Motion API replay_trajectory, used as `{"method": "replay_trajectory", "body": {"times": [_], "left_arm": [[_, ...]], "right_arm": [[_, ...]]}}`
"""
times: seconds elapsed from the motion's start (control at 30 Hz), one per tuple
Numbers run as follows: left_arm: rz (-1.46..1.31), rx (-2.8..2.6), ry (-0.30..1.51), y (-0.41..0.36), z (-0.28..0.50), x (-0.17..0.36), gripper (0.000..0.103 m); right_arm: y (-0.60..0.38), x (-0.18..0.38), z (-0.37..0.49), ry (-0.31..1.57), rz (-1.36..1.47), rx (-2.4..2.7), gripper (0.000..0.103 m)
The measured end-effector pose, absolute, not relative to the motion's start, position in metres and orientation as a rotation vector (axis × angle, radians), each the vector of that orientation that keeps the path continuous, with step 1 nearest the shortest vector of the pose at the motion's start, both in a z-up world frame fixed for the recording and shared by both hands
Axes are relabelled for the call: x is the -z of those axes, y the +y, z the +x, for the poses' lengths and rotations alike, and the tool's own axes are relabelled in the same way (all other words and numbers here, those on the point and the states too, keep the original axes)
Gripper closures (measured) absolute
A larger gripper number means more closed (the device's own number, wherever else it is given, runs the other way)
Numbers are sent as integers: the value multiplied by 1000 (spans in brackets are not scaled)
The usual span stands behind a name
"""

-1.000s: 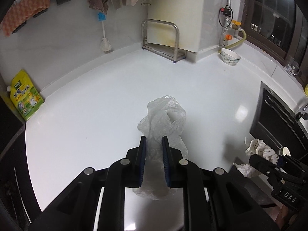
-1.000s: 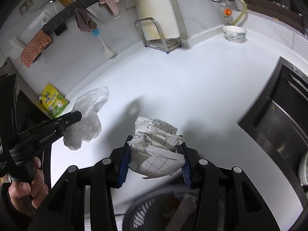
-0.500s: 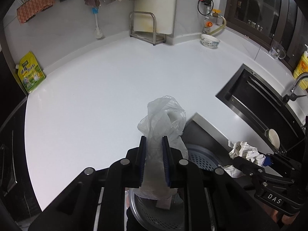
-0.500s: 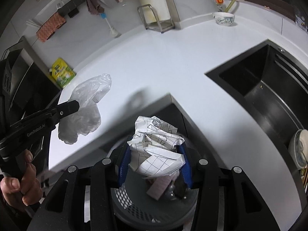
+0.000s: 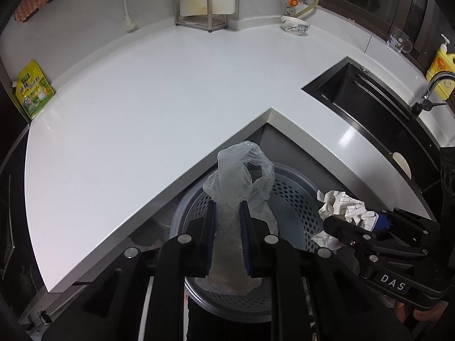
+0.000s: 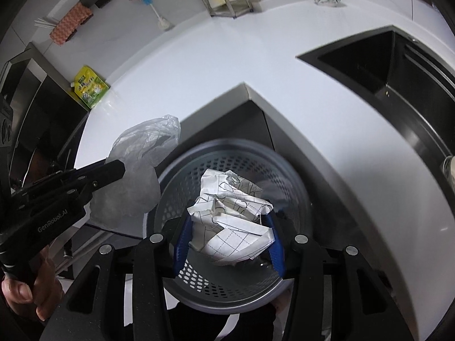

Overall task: Collect trash
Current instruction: 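Carry paper and plastic bag over the bin and open both grippers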

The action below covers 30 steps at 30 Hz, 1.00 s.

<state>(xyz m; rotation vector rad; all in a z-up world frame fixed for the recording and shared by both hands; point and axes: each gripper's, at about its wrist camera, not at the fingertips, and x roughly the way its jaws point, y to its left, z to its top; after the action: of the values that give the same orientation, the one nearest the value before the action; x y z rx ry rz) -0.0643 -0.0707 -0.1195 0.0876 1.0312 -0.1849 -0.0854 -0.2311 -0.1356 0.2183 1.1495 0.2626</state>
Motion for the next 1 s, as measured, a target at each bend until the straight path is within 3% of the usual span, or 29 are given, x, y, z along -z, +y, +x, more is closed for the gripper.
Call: {"method": "replay_trajectory", "body": {"times": [0.13, 0.2, 0.27, 0.47, 1.0], "left_arm": [[88, 168, 1026, -65, -68, 120, 81], [84, 156, 1021, -61, -69, 119, 60], [82, 139, 1010, -58, -71, 117, 47], [83, 119, 1014, -50, -78, 114, 47], [53, 89, 971, -50, -90, 88, 32]], "right_arm": [[-228, 141, -84, 1170, 226, -266, 57], [-227, 141, -84, 1173, 227, -271, 52], [-225, 142, -84, 1178, 225, -273, 47], [-224, 139, -87, 1177, 222, -274, 46], [-226, 107, -102, 1135, 193, -270, 45]]}}
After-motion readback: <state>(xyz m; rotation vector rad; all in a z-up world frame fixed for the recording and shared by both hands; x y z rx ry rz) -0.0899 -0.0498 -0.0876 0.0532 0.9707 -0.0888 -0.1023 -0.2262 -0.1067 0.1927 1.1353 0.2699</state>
